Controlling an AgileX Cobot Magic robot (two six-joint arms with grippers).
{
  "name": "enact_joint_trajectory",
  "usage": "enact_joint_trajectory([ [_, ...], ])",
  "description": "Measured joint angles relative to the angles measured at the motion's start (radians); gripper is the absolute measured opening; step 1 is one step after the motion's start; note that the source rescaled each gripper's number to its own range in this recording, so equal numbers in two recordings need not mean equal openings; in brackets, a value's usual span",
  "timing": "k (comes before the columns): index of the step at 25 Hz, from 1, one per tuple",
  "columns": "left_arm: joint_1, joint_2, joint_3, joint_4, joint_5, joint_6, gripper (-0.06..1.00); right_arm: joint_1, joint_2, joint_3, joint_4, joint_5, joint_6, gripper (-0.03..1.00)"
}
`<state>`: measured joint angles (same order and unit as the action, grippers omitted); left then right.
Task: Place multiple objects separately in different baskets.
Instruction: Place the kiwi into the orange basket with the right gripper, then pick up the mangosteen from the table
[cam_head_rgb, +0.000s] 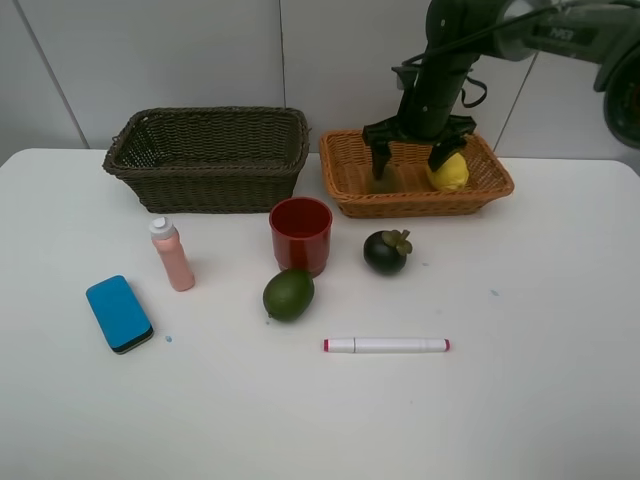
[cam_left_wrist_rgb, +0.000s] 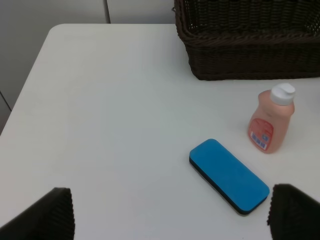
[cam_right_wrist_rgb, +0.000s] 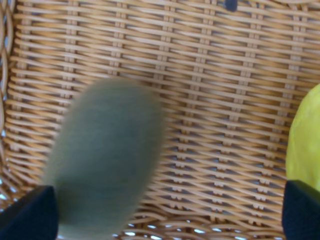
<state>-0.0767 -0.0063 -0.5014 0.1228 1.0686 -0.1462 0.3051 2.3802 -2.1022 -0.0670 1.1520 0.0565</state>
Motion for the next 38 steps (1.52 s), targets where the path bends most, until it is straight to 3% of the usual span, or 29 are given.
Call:
enact_joint_trajectory([
  [14,0.000,0.000,0.000,0.000,0.000,0.000,1.00,0.000,-0.020,0.000,0.010,0.032,0.006,1.00],
  [23,0.000,0.000,0.000,0.000,0.000,0.000,1.00,0.001,-0.191,0.000,0.023,0.063,0.047,1.00],
  [29,0.000,0.000,0.000,0.000,0.000,0.000,1.00,0.053,-0.272,0.004,0.022,0.064,0.104,1.00],
  [38,0.000,0.000,0.000,0.000,0.000,0.000,1.00,0.138,-0.372,0.266,-0.037,0.067,0.196,1.00],
])
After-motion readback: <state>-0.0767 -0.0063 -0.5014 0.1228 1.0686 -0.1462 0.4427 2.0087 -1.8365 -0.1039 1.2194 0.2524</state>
